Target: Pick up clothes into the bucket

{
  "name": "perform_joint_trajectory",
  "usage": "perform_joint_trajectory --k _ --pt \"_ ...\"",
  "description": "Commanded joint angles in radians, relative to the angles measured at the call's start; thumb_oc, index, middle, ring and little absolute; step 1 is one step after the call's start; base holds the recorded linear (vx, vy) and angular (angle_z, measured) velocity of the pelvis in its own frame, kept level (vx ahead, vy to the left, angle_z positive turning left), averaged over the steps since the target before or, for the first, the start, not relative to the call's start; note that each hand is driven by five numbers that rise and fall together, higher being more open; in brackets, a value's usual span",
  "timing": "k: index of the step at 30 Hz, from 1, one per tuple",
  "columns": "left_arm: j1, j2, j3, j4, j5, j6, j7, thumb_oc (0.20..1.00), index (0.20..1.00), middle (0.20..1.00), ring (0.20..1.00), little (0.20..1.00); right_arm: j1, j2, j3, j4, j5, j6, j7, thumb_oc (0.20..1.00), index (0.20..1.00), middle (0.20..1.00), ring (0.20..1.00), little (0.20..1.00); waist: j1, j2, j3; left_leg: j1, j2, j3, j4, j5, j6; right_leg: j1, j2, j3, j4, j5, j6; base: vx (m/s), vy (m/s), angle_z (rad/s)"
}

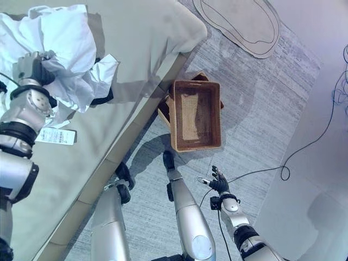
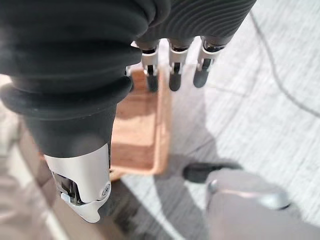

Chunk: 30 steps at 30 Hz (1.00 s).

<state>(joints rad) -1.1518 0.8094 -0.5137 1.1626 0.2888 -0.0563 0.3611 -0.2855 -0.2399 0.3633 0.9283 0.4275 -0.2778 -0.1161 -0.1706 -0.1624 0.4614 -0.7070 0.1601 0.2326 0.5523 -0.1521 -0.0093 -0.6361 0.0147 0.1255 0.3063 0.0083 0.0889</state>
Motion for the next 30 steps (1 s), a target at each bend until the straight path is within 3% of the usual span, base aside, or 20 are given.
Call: perform_joint_trajectory --k 1,2,4,7,10,12,14,15,22,30 --pt "0.087 0.052 0.109 -0.129 -0.141 -0.054 0.013 0.2 0.2 0.2 0.2 0.2 0.053 -0.038 -0.037 -0.08 0.029 -0.02 0.005 1.0 1.0 1.0 1.0 1.0 0.054 0.026 -0.01 0.116 -0.072 -0.056 0.035 -0.151 0.04 0.079 -0.013 -0.003 -0.17 0.061 0.05 -0.06 -0.116 0.03" --pt "0.111 0.067 0.125 -0.182 -0.139 -0.056 0.024 0.2 0.2 0.2 0.2 0.2 0.058 -0.043 -0.044 -0.101 0.025 -0.021 0.006 1.0 1.0 1.0 1.0 1.0 0.05 0.018 -0.013 0.122 -0.088 -0.049 0.01 -0.104 0.039 0.084 -0.033 -0.009 -0.182 0.089 0.046 -0.06 -0.12 0.07" --pt "0.154 0.068 0.166 -0.227 -0.165 -0.081 0.046 0.2 0.2 0.2 0.2 0.2 0.058 -0.05 -0.051 -0.137 0.018 -0.024 0.006 1.0 1.0 1.0 1.0 1.0 0.059 0.031 -0.034 0.164 -0.103 -0.059 -0.04 -0.083 0.03 0.121 -0.049 -0.024 -0.195 0.092 0.049 0.0 -0.097 0.22" --pt "0.256 0.12 0.273 -0.48 -0.237 -0.118 0.054 0.2 0.2 0.2 0.2 0.2 0.086 -0.068 -0.077 -0.212 0.009 -0.022 0.014 1.0 1.0 1.0 1.0 1.0 0.086 0.066 -0.062 0.25 -0.128 -0.088 -0.121 -0.055 0.021 0.204 -0.075 -0.06 -0.215 0.084 0.048 0.1 -0.081 0.26" --pt "0.319 0.128 0.334 -0.546 -0.265 -0.141 0.059 0.2 0.2 0.2 0.2 0.2 0.091 -0.073 -0.084 -0.244 -0.002 -0.013 0.022 1.0 1.0 1.0 1.0 1.0 0.101 0.082 -0.085 0.321 -0.139 -0.103 -0.169 -0.044 0.016 0.267 -0.087 -0.078 -0.225 0.075 0.045 0.13 -0.047 0.39" --pt "0.393 0.165 0.422 -0.737 -0.358 -0.187 0.073 0.2 0.2 0.2 0.2 0.2 0.112 -0.11 -0.093 -0.366 -0.037 0.0 0.037 1.0 1.0 1.0 1.0 1.0 0.123 0.104 -0.123 0.419 -0.162 -0.122 -0.247 -0.017 0.01 0.353 -0.095 -0.102 -0.245 0.067 0.041 0.16 -0.047 0.33" --pt "0.415 0.181 0.436 -0.742 -0.378 -0.197 0.063 0.2 0.2 0.2 0.2 0.2 0.115 -0.12 -0.09 -0.39 -0.053 0.007 0.046 1.0 1.0 1.0 1.0 1.0 0.128 0.109 -0.138 0.448 -0.169 -0.126 -0.268 -0.012 0.01 0.382 -0.095 -0.11 -0.252 0.062 0.04 0.12 -0.029 0.31" --pt "0.436 0.195 0.46 -0.831 -0.428 -0.234 0.057 0.2 0.2 0.2 0.2 0.2 0.117 -0.149 -0.094 -0.469 -0.08 0.007 0.058 1.0 1.0 1.0 1.0 1.0 0.142 0.122 -0.169 0.508 -0.176 -0.137 -0.314 -0.003 0.007 0.435 -0.094 -0.129 -0.27 0.051 0.039 0.08 -0.037 0.4" --pt "0.474 0.282 0.47 -0.989 -0.489 -0.271 0.015 0.2 0.2 0.2 0.2 0.2 0.075 -0.183 -0.139 -0.734 -0.109 -0.01 0.044 1.0 1.0 1.0 1.0 1.0 0.157 0.158 -0.275 0.668 -0.177 -0.164 -0.483 0.059 -0.004 0.57 -0.089 -0.183 -0.326 0.024 0.036 0.12 -0.02 0.24" --pt "0.514 0.265 0.426 -1.144 -0.604 -0.3 -0.083 0.2 0.2 0.2 0.2 0.2 -0.139 -0.211 -0.147 -0.957 -0.181 -0.014 -0.039 1.0 1.0 1.0 1.0 1.0 0.164 0.171 -0.368 0.764 -0.171 -0.192 -0.588 0.11 -0.017 0.649 -0.084 -0.234 -0.333 -0.011 0.025 0.08 0.0 0.16"
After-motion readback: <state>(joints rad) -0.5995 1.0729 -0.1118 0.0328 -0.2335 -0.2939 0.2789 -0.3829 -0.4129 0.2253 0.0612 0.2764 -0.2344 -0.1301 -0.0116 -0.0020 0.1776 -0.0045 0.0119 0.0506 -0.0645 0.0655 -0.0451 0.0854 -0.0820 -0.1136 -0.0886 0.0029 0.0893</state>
